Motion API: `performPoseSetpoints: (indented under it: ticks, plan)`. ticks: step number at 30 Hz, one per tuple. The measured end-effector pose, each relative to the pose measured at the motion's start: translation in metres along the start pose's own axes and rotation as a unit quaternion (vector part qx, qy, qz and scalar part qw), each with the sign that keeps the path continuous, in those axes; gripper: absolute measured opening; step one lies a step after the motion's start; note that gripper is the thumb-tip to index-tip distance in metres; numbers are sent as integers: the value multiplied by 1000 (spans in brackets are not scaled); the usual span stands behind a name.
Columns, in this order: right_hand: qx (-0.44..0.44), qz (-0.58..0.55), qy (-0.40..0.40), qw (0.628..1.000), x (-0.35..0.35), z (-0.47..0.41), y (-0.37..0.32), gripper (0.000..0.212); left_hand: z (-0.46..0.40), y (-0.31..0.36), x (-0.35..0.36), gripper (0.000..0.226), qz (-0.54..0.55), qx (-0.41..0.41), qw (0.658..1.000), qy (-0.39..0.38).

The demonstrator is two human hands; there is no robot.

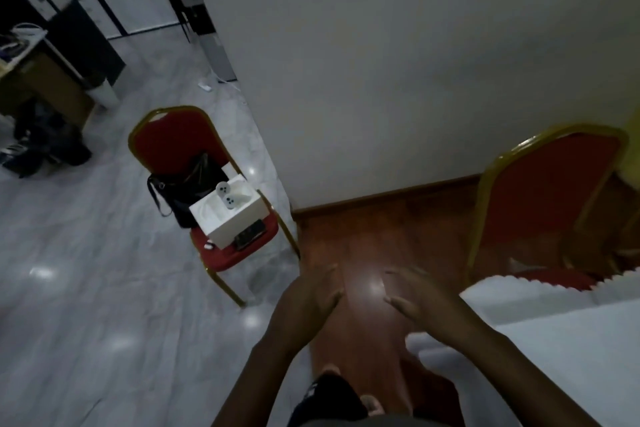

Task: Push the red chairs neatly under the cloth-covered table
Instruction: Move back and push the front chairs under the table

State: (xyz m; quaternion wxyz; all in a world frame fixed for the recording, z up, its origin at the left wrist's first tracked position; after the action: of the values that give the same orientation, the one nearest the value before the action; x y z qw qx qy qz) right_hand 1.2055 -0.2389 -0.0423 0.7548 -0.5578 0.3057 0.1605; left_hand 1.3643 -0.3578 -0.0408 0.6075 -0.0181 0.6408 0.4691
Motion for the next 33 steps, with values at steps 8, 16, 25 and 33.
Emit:
performPoseSetpoints:
  ticks: [8, 16, 25, 33]
  plan:
    - [92, 49, 60, 993, -54, -138, 56, 57, -196, -9, -25, 49, -5, 78, 996, -44]
    - [174, 30, 193, 965, -163, -228, 91, 53, -394, 51, -33, 49, -37, 200, 969, -139]
    - [245, 4, 358, 901, -296, -245, 173, 50, -552, 203, 16, 46, -67, 344, 909, -227]
    - [317, -53, 510, 798, -401, -211, 258, 50, -638, 353, 95, 48, -100, 457, 838, -281]
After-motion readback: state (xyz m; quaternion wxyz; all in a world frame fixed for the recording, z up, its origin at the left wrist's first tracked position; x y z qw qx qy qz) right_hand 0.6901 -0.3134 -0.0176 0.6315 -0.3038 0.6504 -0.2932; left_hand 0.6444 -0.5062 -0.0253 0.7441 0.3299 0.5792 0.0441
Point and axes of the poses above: each hand's wrist, its own z-axis away from the middle knuckle, its own x-axis out of the palm, y = z × x, the point moved 9 cm from there along -z, towards the middle knuckle, and after that the axes turned 3 degrees about -y, right-handed, at the moved point
